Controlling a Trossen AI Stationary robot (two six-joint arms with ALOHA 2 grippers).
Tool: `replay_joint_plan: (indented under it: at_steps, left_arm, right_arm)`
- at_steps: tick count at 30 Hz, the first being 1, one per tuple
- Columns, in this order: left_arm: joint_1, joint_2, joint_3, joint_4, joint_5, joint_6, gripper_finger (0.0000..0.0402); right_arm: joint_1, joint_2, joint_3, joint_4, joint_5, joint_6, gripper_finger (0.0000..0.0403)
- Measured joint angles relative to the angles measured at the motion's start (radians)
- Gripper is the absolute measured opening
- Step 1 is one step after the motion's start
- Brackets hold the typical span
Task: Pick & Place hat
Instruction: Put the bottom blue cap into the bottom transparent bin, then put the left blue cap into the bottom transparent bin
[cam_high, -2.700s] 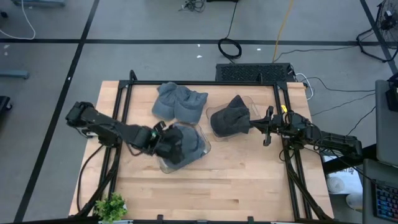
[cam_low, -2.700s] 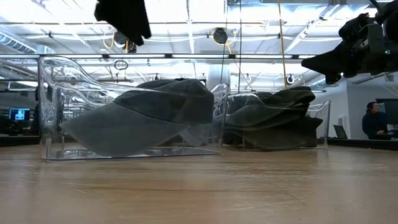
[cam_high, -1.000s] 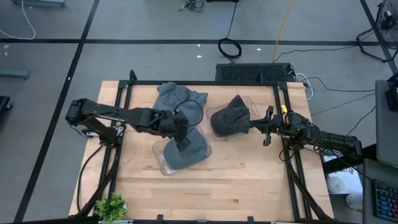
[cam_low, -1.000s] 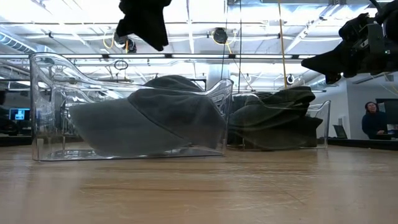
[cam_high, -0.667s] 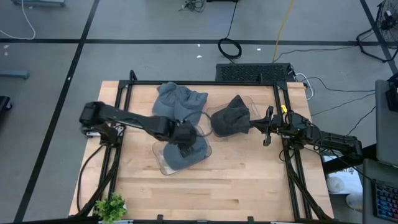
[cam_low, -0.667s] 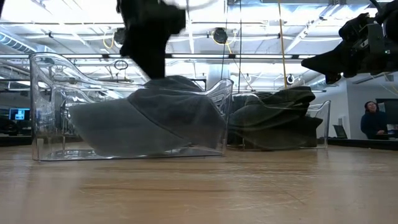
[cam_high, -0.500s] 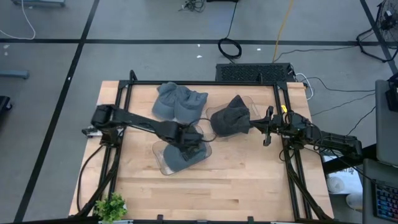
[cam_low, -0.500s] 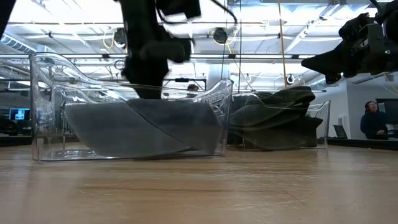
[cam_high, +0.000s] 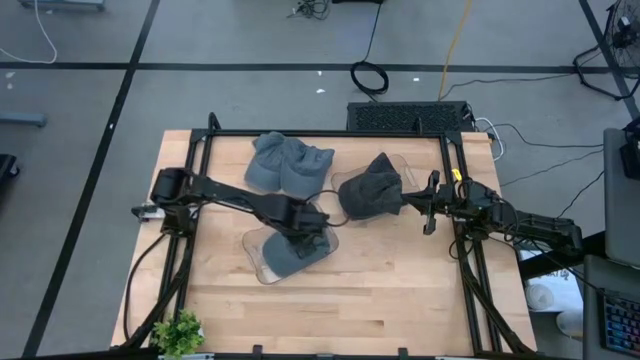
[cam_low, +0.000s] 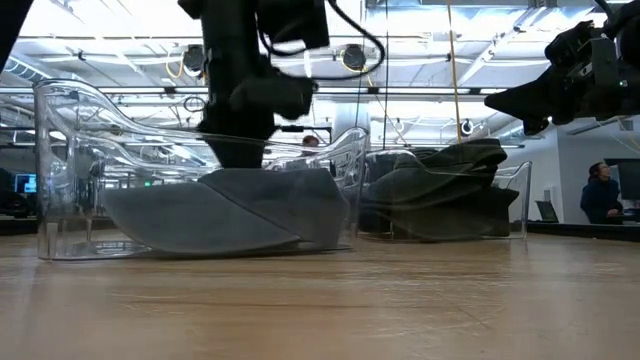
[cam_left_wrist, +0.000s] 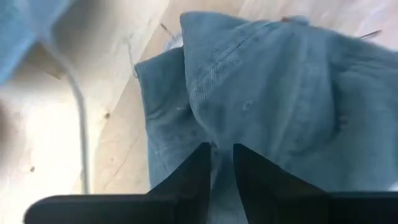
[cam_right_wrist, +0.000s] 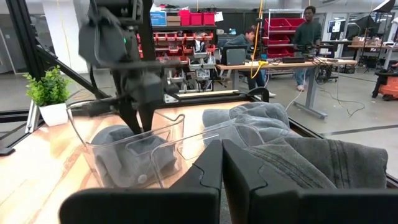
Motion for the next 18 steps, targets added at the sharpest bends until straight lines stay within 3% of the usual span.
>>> replay_joint_plan:
  at_steps: [9,13,16,18]
  left_arm:
    - [0.002,-0.137,0.0,-0.012,-0.032,0.049,0.0078]
    - [0.002,-0.252,0.0,-0.079,-0.192,0.065,0.0079]
    - [0.018,-0.337,0.0,-0.162,-0.336,-0.072,0.0079]
    - [0.047,-0.38,0.001,-0.241,-0.35,-0.164,0.0083]
  right_arm:
    - [0.0,0.0,0.0,0.0,0.0,0.0,0.0]
    - [0.0,0.0,0.0,0.0,0.0,0.0,0.0]
    - [0.0,0.0,0.0,0.0,0.0,0.0,0.0]
    - [0.0,0.0,0.0,0.0,0.0,0.0,0.0]
